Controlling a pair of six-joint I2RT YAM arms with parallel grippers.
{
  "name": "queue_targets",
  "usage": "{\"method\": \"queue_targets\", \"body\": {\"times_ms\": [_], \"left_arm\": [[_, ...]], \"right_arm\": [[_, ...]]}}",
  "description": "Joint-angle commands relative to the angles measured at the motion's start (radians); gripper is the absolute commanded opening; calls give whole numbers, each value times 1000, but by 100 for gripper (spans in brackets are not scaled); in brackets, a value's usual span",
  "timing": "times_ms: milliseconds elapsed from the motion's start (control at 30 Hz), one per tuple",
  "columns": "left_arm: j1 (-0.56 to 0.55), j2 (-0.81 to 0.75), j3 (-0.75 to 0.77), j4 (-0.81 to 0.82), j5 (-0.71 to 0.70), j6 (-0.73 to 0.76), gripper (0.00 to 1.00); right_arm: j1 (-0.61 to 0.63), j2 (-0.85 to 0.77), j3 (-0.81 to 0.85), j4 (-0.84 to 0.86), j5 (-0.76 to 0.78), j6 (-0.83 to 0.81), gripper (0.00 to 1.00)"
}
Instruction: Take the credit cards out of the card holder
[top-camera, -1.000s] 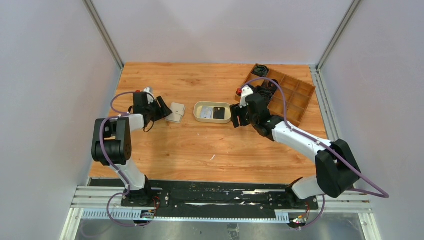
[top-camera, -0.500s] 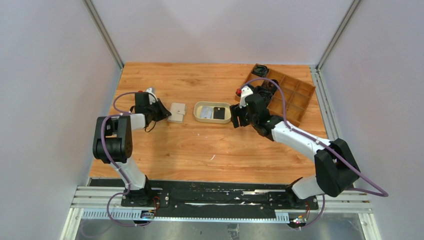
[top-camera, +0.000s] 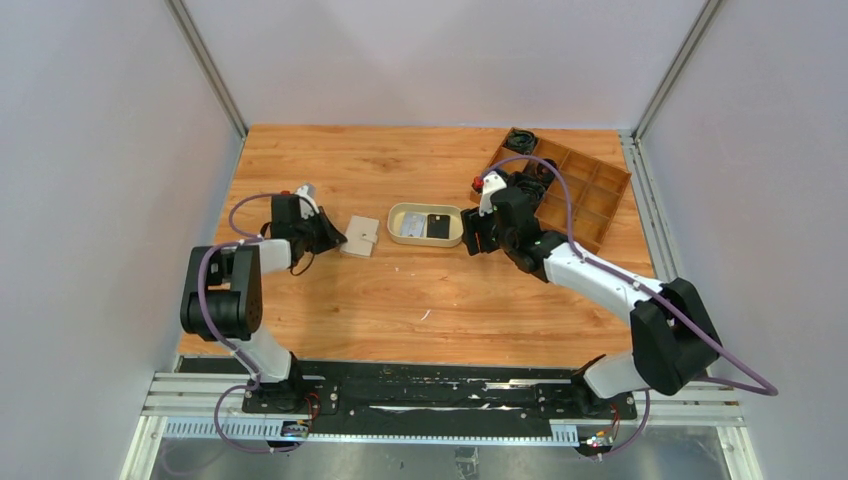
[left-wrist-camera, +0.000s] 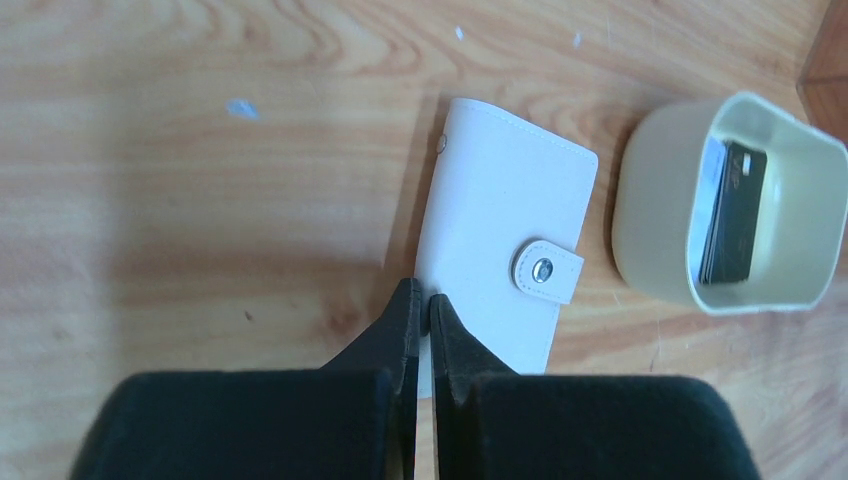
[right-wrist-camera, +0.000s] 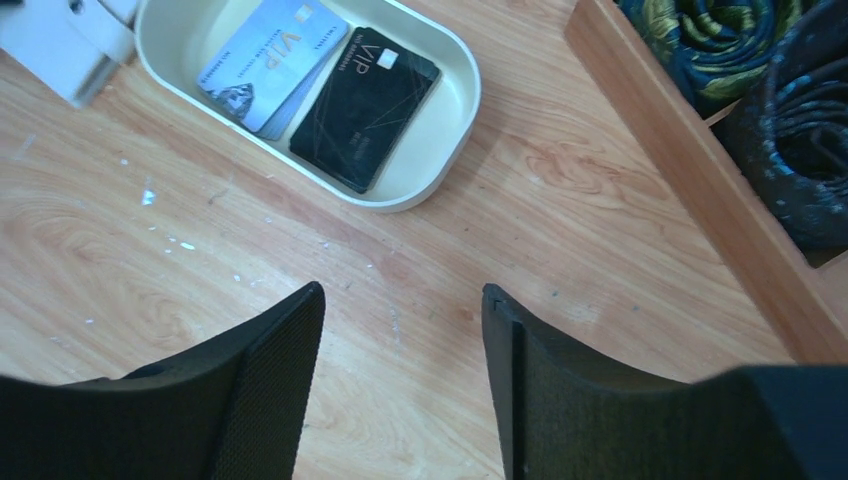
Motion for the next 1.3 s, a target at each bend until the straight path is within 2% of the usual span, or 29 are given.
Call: {"method": "queue_targets", "body": {"times_ms": [0,133,333,600,800,1100,1267], "left_arm": [[-33,-103,-84,-29,14,1,0],[-99,-207,-159,-30,-2,-29,0],[-152,-393,-304,-77,-76,-86,0],[-228,-590,-440,-126,-143,-175,0],[-288,-629,-456,-180,-188,-193,0],[-337,-722,-484,-239,-283,-212,0],[-343,-678,-467,-235,-282,-210,0]], "right_arm": [[26,-47,-9,-5,-36,33,59],[149,-111,-41,-4,67,20,58],[243,-150,-121,32,-1,54,61],[346,-19,-96,67,-3,44,69],[375,78,-49,71,-43,46,69],[383,96,-41,73,-37,28,70],[385,115,-42,95,-51,31,72]]}}
